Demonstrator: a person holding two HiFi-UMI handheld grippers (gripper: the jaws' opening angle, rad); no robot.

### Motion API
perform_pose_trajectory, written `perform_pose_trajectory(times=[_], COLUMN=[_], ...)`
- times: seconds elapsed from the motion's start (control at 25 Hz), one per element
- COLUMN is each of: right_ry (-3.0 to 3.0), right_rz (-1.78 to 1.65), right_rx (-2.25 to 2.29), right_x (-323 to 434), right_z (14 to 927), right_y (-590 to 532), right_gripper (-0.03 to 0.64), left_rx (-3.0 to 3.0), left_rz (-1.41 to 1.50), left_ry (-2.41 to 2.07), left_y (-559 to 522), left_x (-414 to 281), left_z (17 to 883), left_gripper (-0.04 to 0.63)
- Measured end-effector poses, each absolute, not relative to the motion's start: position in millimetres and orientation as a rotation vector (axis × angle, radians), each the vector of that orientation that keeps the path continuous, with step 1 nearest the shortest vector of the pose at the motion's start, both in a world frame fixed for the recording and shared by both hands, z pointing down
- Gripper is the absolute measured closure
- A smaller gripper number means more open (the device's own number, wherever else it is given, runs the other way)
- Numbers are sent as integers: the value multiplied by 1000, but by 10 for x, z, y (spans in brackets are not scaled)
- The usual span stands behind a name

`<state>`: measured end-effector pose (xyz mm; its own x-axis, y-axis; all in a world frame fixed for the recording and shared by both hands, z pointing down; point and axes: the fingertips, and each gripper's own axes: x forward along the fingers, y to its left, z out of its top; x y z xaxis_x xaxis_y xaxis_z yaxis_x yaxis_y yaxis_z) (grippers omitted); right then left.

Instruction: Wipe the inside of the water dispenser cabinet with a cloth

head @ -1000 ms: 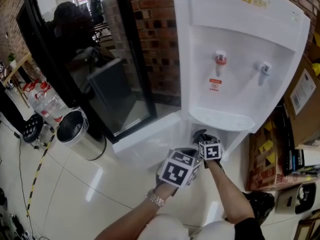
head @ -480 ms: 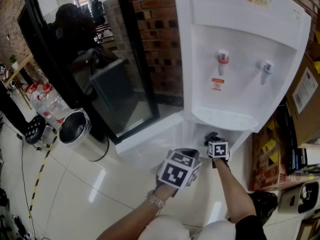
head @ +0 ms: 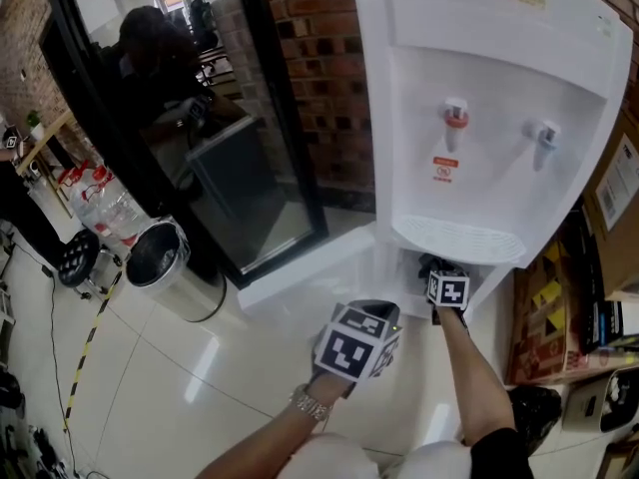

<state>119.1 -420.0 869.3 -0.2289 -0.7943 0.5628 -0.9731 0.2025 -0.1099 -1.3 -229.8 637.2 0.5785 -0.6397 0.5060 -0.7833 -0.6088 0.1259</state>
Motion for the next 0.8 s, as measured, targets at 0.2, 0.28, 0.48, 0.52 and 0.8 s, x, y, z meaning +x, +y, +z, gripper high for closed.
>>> perform_pose_trajectory(times=[0.2,0.28,0.48,0.52,0.8], right_ry=[-2087,-2125,-2168,-2167,-2111], right_rz=[685,648,628,631,582], right_rx=[1573,1517,1363,1338,1500], right_x=[1054,872,494,447,864], right_z=[8887,8841,8887,8917,8691], right_y=[-4127,-4087,-3851,-3802,-3925], right_gripper=[604,604,604,604,604], left_rx=[2481,2479,2490,2490,2501], left_rz=[598,611,622,623,620], left_ry=[-1162,-1157,-1151,-1151,-1153], left_y=[-2303,-2299,-2281,-2276,-2242], left_x=[-12,-1,70,74,89], left_z=[6362,6383,6392,6391,6328], left_gripper=[594,594,594,594,594])
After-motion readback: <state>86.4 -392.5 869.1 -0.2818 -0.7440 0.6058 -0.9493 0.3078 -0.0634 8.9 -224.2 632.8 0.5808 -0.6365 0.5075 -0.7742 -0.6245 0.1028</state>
